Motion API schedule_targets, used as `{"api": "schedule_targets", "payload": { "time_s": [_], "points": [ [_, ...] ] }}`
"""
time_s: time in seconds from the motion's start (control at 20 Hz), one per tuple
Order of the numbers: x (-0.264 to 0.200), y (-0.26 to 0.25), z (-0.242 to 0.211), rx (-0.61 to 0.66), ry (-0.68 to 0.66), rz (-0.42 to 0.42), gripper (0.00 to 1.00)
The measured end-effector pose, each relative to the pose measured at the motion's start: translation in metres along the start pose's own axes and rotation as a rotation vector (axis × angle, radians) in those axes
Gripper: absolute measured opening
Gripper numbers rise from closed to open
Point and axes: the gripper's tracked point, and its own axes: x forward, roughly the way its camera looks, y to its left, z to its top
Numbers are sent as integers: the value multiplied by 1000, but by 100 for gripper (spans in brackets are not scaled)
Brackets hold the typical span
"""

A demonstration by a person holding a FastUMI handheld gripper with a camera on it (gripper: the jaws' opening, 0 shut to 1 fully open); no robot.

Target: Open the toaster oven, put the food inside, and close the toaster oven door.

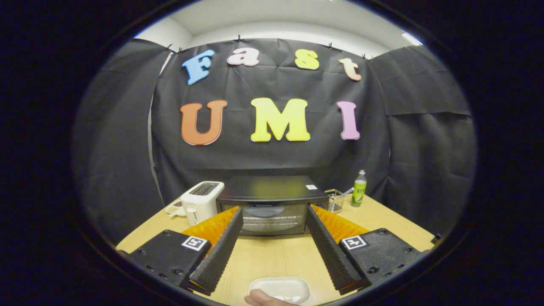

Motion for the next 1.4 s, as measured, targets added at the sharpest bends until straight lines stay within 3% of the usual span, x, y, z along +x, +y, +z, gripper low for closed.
{"api": "schedule_targets", "payload": {
  "time_s": [0.45, 0.7, 1.4],
  "points": [
    [-106, 3, 58, -10, -80, 36, 99],
    [-140, 5, 78, -41, -137, 39, 99],
    [-146, 5, 72, -46, -135, 50, 99]
  ]
}}
